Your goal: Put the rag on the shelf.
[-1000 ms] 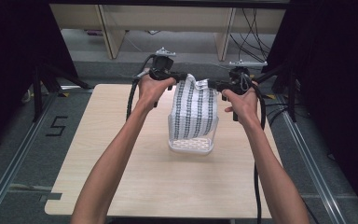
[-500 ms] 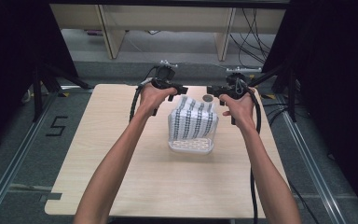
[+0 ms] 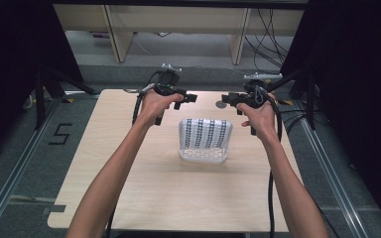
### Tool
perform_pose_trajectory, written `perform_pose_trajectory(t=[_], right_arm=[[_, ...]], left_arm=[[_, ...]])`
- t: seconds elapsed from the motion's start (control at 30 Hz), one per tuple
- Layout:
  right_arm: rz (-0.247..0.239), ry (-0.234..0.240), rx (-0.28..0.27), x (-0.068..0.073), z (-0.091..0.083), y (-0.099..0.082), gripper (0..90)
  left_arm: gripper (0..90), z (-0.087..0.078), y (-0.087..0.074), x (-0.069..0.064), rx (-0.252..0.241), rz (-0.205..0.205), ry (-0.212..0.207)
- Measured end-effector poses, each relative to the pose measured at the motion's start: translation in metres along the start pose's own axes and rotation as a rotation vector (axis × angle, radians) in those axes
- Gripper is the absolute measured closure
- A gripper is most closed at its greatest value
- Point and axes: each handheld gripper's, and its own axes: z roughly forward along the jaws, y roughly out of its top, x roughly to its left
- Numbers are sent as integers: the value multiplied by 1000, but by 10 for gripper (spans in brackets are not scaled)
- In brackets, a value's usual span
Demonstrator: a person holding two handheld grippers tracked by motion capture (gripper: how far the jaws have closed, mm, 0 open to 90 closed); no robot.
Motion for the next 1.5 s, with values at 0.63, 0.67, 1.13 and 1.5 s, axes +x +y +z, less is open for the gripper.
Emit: perform_pose_trajectory(t=[0.63,0.67,1.13,1.5], right_arm=[[-92,11,32,18,-18,-8,491],[-96,11,31,19,-19,-9,483],[-98,41,11,31,-23,-16,379],[-88,48,15,38,-32,-19,345]], left_arm=[[326,-43,-23,0,-25,3,3],[317,-45,-25,0,-26,7,6],[244,-64,-42,-4,-38,30,35],[221,-73,-52,-17,-51,56,4]])
